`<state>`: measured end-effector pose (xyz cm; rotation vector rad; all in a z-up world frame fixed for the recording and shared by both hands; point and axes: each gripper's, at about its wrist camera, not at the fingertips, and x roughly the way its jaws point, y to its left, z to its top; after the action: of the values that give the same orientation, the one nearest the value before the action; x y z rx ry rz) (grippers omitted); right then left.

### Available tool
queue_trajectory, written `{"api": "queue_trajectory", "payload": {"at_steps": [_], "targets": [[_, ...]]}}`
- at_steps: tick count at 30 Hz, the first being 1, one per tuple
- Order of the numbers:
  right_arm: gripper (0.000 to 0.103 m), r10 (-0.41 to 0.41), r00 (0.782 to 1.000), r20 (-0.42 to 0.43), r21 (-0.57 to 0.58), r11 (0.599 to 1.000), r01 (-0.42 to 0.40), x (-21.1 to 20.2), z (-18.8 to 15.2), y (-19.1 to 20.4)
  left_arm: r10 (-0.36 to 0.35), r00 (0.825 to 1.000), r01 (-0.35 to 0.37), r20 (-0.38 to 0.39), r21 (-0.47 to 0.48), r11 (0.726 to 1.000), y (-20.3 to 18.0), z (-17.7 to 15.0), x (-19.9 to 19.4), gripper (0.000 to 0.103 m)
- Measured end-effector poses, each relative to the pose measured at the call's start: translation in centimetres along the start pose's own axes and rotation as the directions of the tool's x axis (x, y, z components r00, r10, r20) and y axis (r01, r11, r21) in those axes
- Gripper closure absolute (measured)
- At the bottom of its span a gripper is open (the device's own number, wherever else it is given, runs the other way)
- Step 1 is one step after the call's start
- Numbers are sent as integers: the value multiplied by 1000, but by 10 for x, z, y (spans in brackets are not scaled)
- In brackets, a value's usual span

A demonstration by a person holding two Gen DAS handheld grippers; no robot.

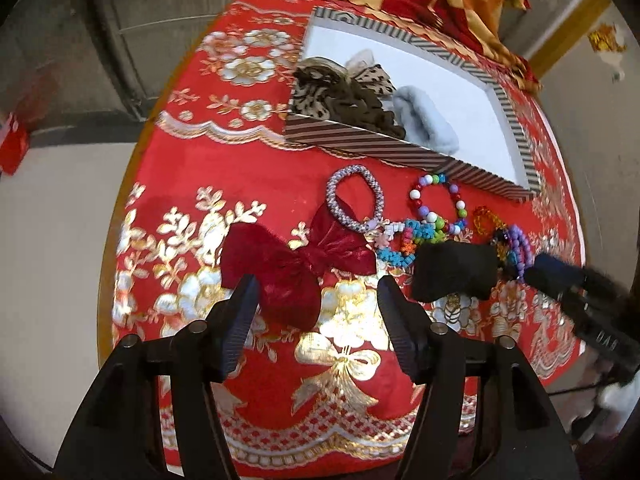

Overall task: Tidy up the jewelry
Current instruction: 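Move the left tool back to the red bow and grasp it, then lift the red bow with left tool while right grasps the multicolour bead bracelet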

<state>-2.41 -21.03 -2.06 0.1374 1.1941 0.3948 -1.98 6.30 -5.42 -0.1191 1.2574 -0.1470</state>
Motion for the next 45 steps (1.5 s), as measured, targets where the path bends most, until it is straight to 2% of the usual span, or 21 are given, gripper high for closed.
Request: {"api": "queue_trajectory", "payload": {"at_steps": [4,10,12,17,18,22,25,29,30,33,41,45], "targets": [[56,-23,1000,16,-44,999,23,18,20,6,30,999,-29,-14,64,998,-4,5,12,41],[57,-39,999,-16,-87,995,38,54,44,12,108,994,-102,-24,180,978,-13,7,31,41],[58,-48,999,-26,-101,994,45,63,49,13,118,992,-109,-41,182,977,-11,9,37,41],[60,-64,997,-47,-116,992,58,78,54,12,89,995,-80,-52,158,984,-4,19,46,42],[61,-67,997,-47,-119,991,62,80,54,11,81,995,-72,-54,155,985,-3,21,47,43],[67,-87,995,-54,-128,989,79,88,57,8,58,995,-47,-77,137,989,0,22,52,75],[74,-113,993,-38,-159,982,106,89,57,11,54,995,-42,-81,146,988,1,22,53,82],[87,-154,988,-18,-213,966,147,89,54,14,40,995,-28,-88,138,990,4,21,49,87],[94,-151,988,-19,-218,965,144,89,53,15,38,995,-25,-90,134,991,6,20,47,88],[94,-116,993,-17,-193,975,111,83,53,13,23,996,-13,-87,120,993,12,15,39,93],[94,-42,998,48,-184,982,51,41,51,16,16,999,-13,-43,69,998,22,3,13,94],[94,-19,997,74,-187,982,33,28,55,23,17,1000,-17,-3,50,999,21,8,0,94]]}}
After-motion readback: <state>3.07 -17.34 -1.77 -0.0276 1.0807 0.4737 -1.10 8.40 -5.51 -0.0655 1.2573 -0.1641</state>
